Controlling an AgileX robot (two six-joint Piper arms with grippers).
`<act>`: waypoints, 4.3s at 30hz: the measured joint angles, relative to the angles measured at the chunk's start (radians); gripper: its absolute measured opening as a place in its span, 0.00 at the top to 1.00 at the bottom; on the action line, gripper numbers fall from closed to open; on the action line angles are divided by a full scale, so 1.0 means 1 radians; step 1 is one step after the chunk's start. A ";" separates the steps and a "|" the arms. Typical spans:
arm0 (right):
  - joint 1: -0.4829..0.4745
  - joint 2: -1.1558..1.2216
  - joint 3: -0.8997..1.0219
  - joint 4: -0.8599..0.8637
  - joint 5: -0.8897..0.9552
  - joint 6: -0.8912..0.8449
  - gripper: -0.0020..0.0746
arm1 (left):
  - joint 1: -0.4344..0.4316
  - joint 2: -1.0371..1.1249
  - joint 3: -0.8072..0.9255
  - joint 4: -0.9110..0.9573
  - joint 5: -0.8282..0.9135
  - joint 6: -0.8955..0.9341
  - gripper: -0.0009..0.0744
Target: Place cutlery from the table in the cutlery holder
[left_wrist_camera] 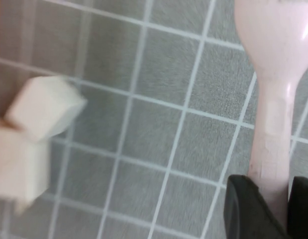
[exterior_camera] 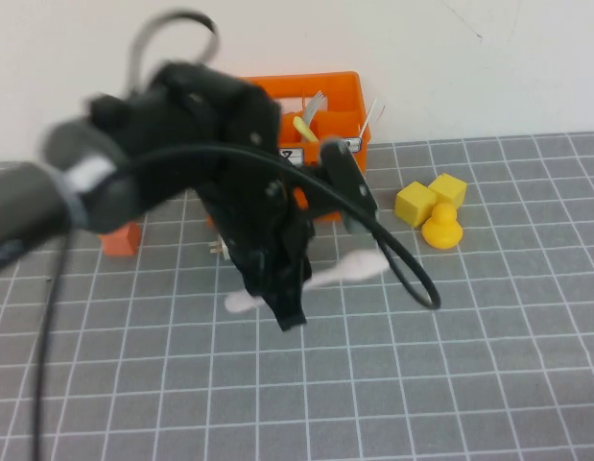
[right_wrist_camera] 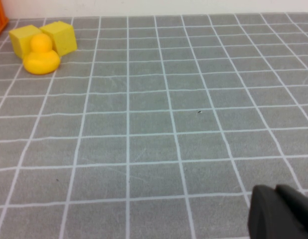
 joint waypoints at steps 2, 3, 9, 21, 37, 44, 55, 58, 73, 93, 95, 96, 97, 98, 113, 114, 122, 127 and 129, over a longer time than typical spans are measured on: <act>0.000 0.000 0.000 0.000 0.000 0.000 0.98 | 0.000 -0.058 0.010 0.000 0.000 -0.027 0.80; 0.000 0.000 0.000 0.000 0.000 0.000 0.98 | 0.000 -0.082 0.022 0.001 -0.005 -0.037 0.80; 0.000 0.000 0.000 0.000 0.000 0.000 0.98 | 0.000 -0.258 0.183 0.036 -0.133 -0.144 0.80; 0.000 0.000 0.000 0.000 0.000 0.000 0.98 | 0.070 -0.607 0.716 0.125 -0.975 -0.609 0.80; 0.000 0.000 0.000 0.000 0.000 0.000 0.98 | 0.293 -0.312 0.856 0.082 -2.005 -0.878 0.80; 0.000 0.000 0.000 0.000 0.000 0.000 0.98 | 0.355 -0.124 0.794 0.071 -2.163 -0.946 0.80; 0.000 0.000 0.000 0.000 0.000 0.000 0.98 | 0.394 0.007 0.529 0.170 -2.061 -0.970 0.80; 0.000 0.000 0.000 0.000 0.000 0.000 0.98 | 0.394 0.040 0.473 0.225 -2.025 -0.970 0.80; 0.000 0.000 0.000 0.000 0.000 0.000 0.98 | 0.408 0.201 0.353 0.270 -1.876 -1.026 0.79; 0.000 0.000 0.000 0.000 0.000 0.000 0.98 | 0.517 -0.186 0.450 0.601 -1.731 -0.996 0.97; 0.000 0.000 0.000 0.000 0.000 0.000 0.98 | 0.533 -0.258 0.491 0.665 -1.716 -1.021 0.98; 0.000 0.000 0.000 0.000 0.000 0.000 0.98 | 0.538 -0.300 0.518 0.694 -1.699 -1.041 0.98; 0.000 0.000 0.000 0.000 0.000 0.000 0.98 | 0.541 -0.334 0.541 0.714 -1.681 -1.059 0.98; 0.000 0.000 0.000 0.000 0.000 0.000 0.98 | 0.543 -0.379 0.569 0.739 -1.646 -1.080 0.98; 0.000 0.000 0.000 0.000 0.000 0.000 0.98 | 0.546 -0.963 0.860 0.876 -0.963 -1.182 0.99; 0.000 0.000 0.000 0.000 0.000 0.000 0.98 | 0.546 -0.982 0.865 0.870 -0.944 -1.185 0.99; 0.000 0.000 0.000 0.000 0.000 -0.008 0.98 | 0.546 -1.151 0.910 0.722 -0.831 -1.204 0.99; 0.000 0.000 0.000 0.000 0.000 -0.010 0.98 | 0.546 -1.209 1.009 0.618 -0.810 -1.192 0.99; 0.000 0.000 0.000 0.000 0.000 -0.010 0.98 | 0.546 -1.242 1.058 0.589 -0.807 -1.159 0.99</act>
